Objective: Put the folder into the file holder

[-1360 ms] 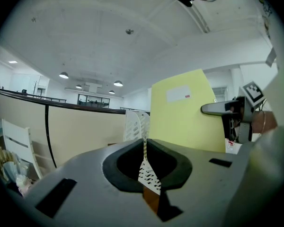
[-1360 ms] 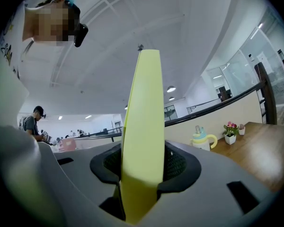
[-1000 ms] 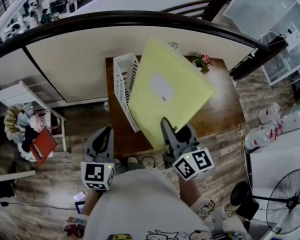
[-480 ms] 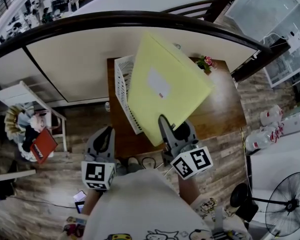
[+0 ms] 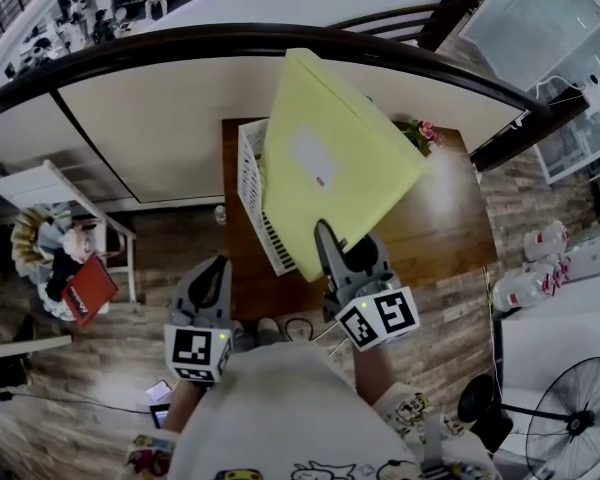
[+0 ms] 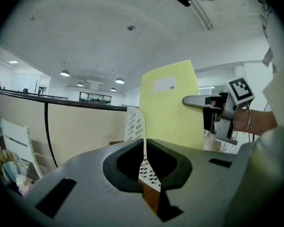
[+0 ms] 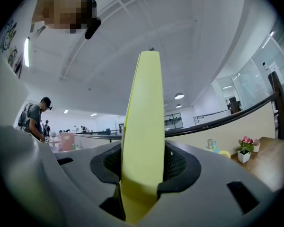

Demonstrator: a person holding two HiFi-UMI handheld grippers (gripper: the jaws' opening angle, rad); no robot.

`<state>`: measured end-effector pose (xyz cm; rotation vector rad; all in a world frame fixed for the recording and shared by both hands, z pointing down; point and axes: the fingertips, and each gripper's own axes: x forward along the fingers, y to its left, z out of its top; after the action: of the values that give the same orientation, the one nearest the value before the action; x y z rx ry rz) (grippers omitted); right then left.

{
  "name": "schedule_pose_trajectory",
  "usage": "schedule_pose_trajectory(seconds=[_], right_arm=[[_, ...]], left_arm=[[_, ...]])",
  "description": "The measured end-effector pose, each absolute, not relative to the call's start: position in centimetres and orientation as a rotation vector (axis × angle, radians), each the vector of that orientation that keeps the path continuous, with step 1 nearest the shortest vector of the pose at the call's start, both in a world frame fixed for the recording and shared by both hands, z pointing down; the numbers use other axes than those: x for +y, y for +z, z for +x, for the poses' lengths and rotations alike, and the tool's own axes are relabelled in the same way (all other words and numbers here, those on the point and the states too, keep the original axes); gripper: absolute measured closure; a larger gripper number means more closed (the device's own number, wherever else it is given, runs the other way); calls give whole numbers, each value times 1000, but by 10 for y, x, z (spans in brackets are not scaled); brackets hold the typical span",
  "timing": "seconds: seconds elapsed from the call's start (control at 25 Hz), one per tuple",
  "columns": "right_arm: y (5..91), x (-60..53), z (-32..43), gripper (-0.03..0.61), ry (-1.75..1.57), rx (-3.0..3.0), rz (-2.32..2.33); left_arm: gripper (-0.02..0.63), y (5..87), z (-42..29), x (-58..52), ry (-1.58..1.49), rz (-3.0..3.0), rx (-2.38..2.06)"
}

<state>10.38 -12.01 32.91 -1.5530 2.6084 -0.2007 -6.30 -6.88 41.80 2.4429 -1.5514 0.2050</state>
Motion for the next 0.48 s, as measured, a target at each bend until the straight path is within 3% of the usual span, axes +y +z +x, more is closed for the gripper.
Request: schedule_pose_trajectory(seconds=[0.48], right_arm=[[331,-138,90,408,-117,2604,-1513]], left_arm=[[595,423,-71,-78,212,2409,-1564]])
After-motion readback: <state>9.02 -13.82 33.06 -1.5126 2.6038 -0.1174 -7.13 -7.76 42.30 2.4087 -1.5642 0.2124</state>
